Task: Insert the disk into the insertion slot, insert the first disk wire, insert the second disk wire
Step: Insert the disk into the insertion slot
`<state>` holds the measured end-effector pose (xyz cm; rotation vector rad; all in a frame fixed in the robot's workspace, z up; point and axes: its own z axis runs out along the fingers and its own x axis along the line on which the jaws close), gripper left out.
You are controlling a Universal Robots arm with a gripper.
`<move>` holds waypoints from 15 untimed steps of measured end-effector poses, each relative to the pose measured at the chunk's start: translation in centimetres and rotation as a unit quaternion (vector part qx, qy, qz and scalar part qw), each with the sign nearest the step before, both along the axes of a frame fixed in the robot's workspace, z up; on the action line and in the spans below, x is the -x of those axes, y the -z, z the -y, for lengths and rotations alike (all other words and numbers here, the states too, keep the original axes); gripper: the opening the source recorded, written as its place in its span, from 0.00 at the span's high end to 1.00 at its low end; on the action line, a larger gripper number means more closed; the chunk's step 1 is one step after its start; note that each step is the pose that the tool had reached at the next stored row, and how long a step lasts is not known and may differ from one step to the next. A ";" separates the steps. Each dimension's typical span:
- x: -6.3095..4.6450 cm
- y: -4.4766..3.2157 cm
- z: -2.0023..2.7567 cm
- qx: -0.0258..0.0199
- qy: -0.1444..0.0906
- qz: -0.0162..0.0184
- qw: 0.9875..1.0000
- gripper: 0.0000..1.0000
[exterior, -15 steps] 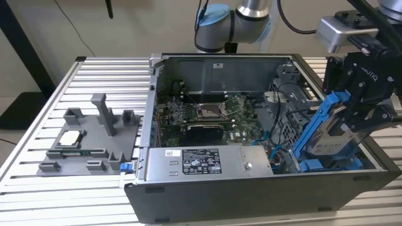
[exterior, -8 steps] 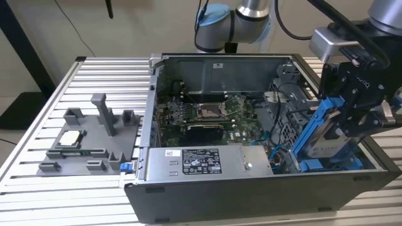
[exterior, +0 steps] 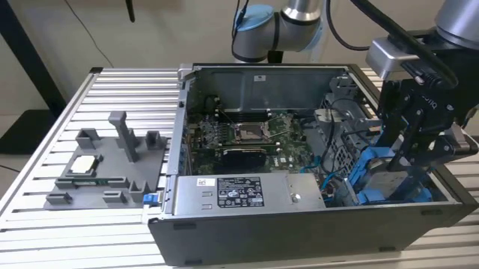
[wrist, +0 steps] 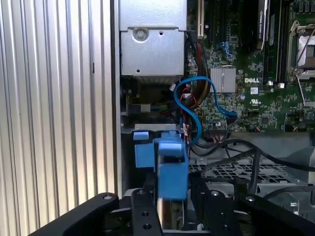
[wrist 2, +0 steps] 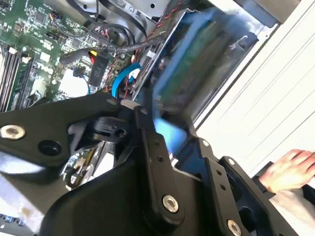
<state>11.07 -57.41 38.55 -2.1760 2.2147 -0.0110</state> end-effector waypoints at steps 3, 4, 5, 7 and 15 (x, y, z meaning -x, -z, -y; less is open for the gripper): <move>0.0 -0.62 0.00 0.000 0.000 -0.002 1.000 0.53; 0.0 -1.03 0.00 0.000 0.000 -0.002 1.000 0.53; 0.0 -1.42 0.00 0.000 0.000 -0.003 1.000 0.53; 0.0 -1.86 -0.02 0.000 0.000 -0.003 1.000 0.53; 0.0 -1.89 -1.86 -0.001 0.000 -0.003 1.000 0.53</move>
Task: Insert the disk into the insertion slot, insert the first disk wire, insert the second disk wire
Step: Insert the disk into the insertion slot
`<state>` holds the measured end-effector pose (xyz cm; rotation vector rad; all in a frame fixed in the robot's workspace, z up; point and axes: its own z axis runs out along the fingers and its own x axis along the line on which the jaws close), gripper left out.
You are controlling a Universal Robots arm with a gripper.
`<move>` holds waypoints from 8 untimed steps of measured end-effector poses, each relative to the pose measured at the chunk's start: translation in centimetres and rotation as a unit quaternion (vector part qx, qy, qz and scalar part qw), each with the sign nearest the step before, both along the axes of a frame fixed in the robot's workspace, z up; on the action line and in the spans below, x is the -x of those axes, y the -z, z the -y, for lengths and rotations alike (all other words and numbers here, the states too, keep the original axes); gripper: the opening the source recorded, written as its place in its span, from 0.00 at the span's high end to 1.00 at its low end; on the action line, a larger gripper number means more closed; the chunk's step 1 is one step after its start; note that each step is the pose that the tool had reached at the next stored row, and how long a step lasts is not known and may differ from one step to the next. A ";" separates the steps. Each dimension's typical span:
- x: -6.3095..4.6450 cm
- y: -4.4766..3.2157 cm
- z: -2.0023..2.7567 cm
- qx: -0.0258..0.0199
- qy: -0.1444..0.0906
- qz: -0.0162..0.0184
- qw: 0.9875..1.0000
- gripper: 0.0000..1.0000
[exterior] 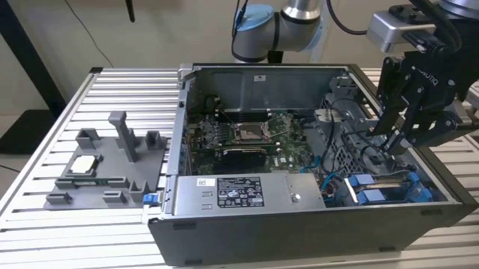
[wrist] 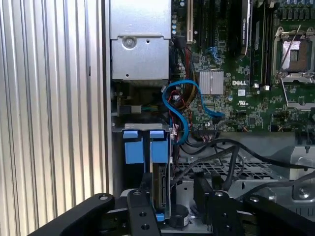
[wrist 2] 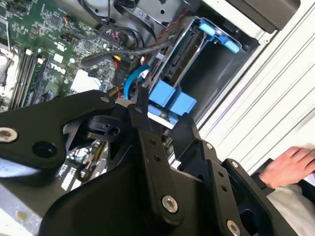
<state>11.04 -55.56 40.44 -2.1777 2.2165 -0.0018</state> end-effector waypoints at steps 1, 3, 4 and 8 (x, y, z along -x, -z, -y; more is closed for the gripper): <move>0.0 0.02 -0.27 -0.001 0.000 0.000 1.000 0.53; 0.0 0.19 -0.66 -0.005 0.000 0.000 1.000 0.53; 0.0 0.27 -0.81 -0.007 0.000 0.000 1.000 0.53; 0.0 0.49 -1.14 -0.023 0.000 0.000 1.000 0.53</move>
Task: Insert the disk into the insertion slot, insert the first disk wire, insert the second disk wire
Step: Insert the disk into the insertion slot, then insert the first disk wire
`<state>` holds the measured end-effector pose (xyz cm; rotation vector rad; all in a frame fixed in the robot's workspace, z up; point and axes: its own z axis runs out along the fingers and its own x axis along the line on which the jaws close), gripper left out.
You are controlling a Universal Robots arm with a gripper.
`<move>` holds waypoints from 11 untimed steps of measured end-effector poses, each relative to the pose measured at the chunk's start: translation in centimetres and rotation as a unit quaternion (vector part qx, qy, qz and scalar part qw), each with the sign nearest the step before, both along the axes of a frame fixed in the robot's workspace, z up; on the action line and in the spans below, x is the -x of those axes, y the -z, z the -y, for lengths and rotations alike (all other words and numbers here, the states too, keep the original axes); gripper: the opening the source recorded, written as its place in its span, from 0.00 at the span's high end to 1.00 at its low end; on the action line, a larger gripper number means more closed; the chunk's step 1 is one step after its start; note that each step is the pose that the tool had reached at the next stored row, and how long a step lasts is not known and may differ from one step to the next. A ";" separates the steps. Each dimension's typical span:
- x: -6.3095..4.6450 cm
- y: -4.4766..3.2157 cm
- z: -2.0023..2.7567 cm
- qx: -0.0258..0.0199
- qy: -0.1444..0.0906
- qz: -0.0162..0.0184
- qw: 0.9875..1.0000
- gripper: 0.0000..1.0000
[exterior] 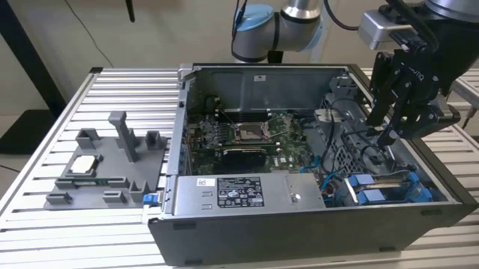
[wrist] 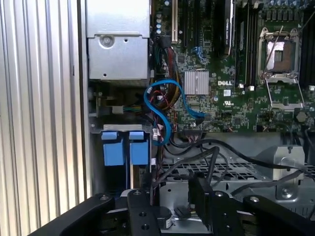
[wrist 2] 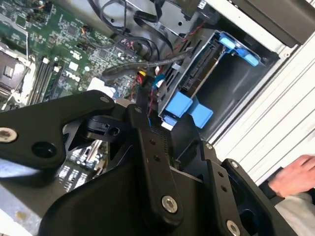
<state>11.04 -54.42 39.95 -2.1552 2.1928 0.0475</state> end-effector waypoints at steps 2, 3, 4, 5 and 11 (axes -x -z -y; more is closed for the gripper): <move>0.0 0.08 -0.01 -0.006 0.000 0.000 1.000 0.53; -0.1 0.13 -0.02 -0.009 0.000 0.001 1.000 0.53; -0.1 0.19 -0.02 -0.012 0.000 0.001 1.000 0.53; -0.1 0.24 -0.02 -0.013 0.000 0.001 1.000 0.53; -0.3 0.72 -0.01 -0.023 0.000 0.003 1.000 0.53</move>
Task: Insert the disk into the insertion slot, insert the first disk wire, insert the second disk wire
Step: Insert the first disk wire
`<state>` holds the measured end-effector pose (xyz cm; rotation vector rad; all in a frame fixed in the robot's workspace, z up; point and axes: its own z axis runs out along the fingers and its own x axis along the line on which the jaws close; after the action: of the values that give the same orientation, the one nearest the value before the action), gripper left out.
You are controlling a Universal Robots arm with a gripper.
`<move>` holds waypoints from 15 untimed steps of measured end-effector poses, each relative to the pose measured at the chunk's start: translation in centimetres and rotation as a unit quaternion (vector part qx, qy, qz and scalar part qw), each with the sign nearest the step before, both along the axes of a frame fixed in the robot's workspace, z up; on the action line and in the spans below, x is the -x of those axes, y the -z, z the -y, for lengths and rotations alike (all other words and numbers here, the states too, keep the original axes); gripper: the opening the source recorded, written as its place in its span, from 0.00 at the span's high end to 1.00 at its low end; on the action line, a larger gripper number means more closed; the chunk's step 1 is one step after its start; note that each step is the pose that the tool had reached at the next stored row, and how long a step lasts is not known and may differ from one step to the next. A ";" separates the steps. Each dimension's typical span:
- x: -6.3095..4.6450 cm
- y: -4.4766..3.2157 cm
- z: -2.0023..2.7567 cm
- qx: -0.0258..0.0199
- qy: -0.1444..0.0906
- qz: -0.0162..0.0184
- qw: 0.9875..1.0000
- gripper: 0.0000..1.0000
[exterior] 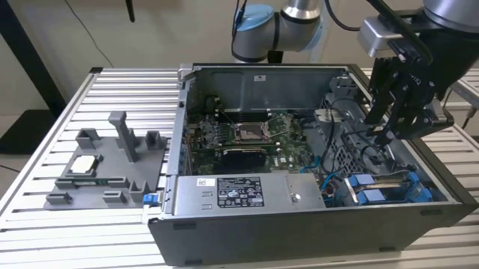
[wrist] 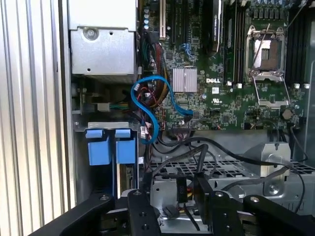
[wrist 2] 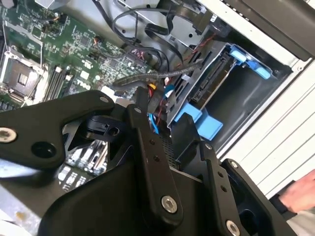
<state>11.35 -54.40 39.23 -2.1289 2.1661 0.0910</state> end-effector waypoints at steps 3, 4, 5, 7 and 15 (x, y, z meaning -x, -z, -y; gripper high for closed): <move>-0.1 0.28 0.00 -0.004 0.000 0.000 1.000 0.53; -0.1 0.35 0.00 -0.007 0.000 0.000 1.000 0.53; -0.1 0.43 0.00 -0.011 0.000 0.000 1.000 0.53; -0.1 0.52 0.00 -0.020 0.000 0.000 1.000 0.56; -0.1 0.59 0.00 -0.029 0.000 0.000 1.000 0.78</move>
<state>11.47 -54.40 38.64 -2.0972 2.1353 0.1515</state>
